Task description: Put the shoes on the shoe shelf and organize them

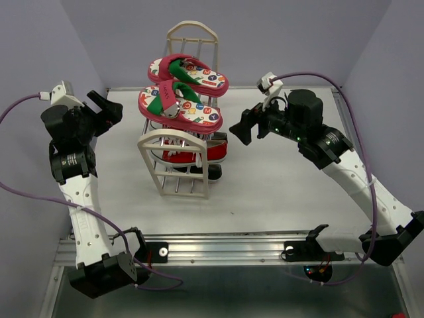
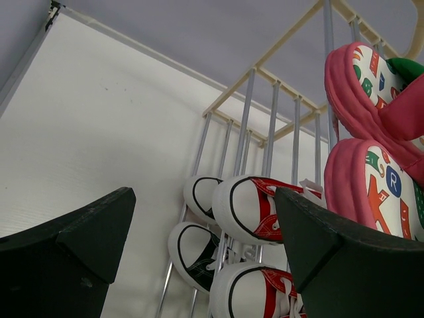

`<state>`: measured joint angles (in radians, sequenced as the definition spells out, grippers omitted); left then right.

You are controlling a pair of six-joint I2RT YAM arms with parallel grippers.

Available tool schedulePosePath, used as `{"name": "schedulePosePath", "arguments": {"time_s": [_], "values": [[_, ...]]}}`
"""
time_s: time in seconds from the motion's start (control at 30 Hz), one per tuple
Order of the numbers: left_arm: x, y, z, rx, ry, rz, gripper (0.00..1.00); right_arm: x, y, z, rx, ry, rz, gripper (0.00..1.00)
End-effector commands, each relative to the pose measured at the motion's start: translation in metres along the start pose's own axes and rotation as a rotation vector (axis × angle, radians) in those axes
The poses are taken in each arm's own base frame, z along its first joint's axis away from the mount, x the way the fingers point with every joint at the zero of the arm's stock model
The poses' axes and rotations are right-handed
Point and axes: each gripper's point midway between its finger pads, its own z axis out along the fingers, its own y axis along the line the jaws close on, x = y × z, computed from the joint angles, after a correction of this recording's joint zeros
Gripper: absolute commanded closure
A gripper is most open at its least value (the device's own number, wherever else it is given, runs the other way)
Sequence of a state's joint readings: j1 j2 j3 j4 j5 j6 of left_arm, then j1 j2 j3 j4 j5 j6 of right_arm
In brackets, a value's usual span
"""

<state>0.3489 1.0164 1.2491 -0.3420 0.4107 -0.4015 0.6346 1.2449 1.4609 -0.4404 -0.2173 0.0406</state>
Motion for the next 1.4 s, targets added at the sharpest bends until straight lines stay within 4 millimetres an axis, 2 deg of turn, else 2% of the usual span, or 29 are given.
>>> {"name": "schedulePosePath", "arguments": {"time_s": [0.0,0.1,0.37,0.7,0.93,1.37], "values": [[-0.018,-0.01,-0.01,0.024,-0.066,0.04,0.01,0.004,0.033,-0.01,-0.205,0.016,-0.084,0.0],[-0.017,-0.01,-0.01,0.024,-0.064,0.038,0.01,-0.001,0.041,-0.009,-0.24,-0.002,-0.102,0.0],[-0.017,-0.009,-0.01,0.022,-0.063,0.042,0.01,-0.01,0.044,0.013,-0.283,-0.002,-0.09,0.0],[-0.014,-0.009,-0.008,0.028,-0.054,0.04,0.01,-0.046,0.049,0.023,-0.294,-0.075,-0.028,0.0],[-0.014,-0.009,-0.008,0.029,-0.055,0.041,0.01,-0.046,0.022,0.044,-0.143,-0.067,0.023,0.0],[-0.013,-0.008,-0.009,0.027,-0.055,0.042,0.01,-0.043,0.001,0.053,-0.032,-0.054,0.036,0.0]]}}
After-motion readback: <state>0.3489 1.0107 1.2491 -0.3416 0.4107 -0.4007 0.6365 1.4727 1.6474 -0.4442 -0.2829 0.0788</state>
